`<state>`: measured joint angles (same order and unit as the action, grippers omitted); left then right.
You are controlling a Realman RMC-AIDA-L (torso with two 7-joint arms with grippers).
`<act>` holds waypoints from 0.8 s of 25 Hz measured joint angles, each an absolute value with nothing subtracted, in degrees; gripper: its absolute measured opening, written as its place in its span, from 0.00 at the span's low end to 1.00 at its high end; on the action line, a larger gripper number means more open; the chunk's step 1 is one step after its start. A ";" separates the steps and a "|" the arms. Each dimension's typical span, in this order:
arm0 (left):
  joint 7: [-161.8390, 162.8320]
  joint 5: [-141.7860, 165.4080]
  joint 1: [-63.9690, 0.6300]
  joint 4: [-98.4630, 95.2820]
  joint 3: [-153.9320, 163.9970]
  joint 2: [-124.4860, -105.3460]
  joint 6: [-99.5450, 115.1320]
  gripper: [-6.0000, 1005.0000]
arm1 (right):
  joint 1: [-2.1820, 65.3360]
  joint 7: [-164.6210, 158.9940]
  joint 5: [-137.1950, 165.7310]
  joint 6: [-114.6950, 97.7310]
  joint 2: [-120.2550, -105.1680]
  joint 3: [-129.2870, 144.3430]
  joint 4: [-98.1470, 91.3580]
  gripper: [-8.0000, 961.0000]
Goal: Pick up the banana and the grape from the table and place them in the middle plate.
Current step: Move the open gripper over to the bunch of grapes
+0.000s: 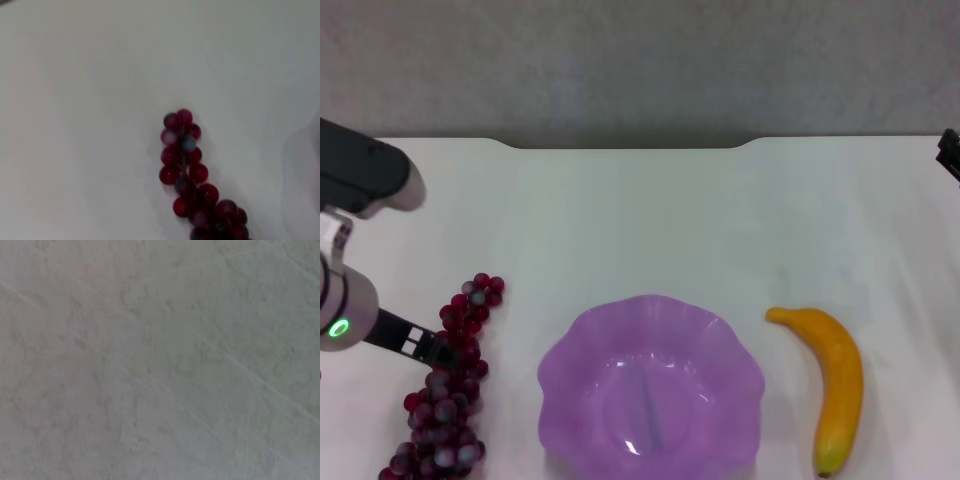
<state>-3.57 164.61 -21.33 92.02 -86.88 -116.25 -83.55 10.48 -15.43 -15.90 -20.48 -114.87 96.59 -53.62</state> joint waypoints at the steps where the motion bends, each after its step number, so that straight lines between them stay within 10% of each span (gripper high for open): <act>1: -3.57 164.61 -21.33 92.02 -86.88 -116.25 -83.55 0.77 | 10.48 -15.43 -15.90 -20.48 -114.87 96.59 -53.62 0.90; 20: -2.44 164.56 -27.57 75.12 -85.96 -116.33 -77.89 0.77 | 10.77 -15.34 -15.82 -20.48 -114.87 96.68 -53.61 0.90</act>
